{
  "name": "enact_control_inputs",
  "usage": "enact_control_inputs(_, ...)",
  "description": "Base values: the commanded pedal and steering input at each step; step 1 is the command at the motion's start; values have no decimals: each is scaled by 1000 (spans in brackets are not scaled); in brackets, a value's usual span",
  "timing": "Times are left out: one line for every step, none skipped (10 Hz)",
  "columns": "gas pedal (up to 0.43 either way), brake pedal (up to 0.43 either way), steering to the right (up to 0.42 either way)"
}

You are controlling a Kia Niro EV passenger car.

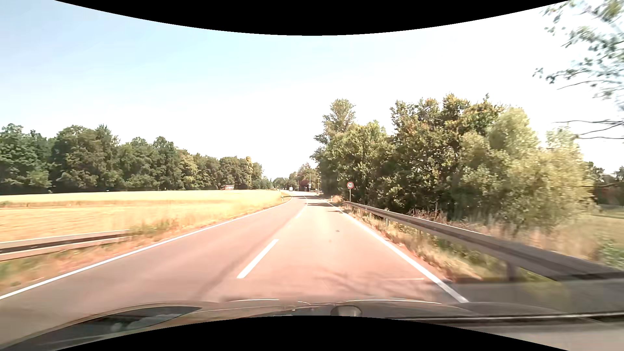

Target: Follow the waypoints while adhering to traffic rules and regulations

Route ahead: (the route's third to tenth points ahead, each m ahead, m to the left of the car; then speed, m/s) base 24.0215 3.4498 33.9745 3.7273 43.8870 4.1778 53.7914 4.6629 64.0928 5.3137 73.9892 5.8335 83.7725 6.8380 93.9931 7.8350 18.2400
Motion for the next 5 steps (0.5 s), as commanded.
enact_control_inputs(0,0,-4)
enact_control_inputs(0,0,-4)
enact_control_inputs(0,0,-4)
enact_control_inputs(0,0,-4)
enact_control_inputs(0,0,-4)
